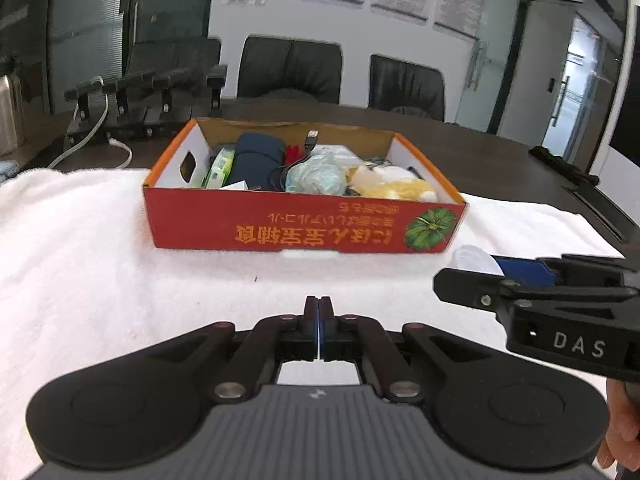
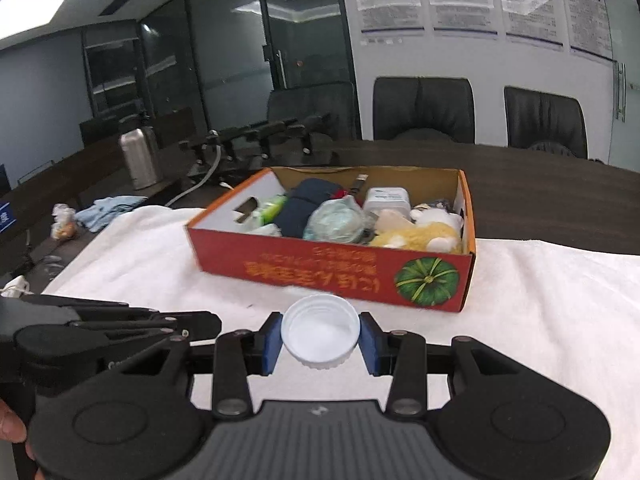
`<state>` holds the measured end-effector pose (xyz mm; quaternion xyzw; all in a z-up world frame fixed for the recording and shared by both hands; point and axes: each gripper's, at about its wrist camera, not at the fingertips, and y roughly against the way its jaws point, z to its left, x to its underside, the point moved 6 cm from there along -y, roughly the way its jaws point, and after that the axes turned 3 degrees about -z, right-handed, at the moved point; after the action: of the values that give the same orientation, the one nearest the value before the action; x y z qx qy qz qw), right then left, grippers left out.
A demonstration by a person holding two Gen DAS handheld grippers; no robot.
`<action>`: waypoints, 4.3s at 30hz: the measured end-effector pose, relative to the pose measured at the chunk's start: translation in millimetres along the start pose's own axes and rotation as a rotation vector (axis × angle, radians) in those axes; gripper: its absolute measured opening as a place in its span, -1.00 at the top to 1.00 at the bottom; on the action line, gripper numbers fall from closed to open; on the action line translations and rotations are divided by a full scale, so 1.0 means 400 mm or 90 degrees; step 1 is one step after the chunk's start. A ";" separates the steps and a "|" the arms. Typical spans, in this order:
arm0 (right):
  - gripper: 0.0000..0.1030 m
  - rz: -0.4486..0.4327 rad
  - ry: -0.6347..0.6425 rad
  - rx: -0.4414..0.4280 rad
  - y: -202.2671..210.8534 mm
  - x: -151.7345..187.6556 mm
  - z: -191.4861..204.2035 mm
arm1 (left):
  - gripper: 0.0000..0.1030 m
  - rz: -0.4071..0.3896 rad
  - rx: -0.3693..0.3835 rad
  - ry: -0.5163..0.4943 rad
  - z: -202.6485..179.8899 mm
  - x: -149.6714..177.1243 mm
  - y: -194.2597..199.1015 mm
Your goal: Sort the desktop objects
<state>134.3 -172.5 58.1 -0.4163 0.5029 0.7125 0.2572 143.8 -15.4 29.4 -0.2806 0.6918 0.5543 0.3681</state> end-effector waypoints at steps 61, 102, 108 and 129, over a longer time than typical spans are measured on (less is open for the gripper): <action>0.24 0.097 -0.046 0.023 -0.316 -0.308 -0.160 | 0.97 0.061 -0.041 -0.026 0.123 -0.324 -0.326; -0.52 0.197 -0.051 0.148 -0.411 -0.299 -0.182 | -0.99 0.122 -0.094 0.005 0.180 -0.335 -0.329; -0.63 0.092 -0.002 0.149 -0.277 -0.220 -0.135 | -1.00 0.006 -0.092 -0.005 0.127 -0.269 -0.189; -0.71 -0.020 0.010 0.094 0.103 0.160 0.088 | -1.00 -0.104 -0.084 -0.010 0.087 0.169 0.170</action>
<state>56.8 -158.0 29.4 -0.4095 0.5493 0.6663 0.2944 57.8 35.4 8.2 -0.3551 0.6256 0.5691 0.3984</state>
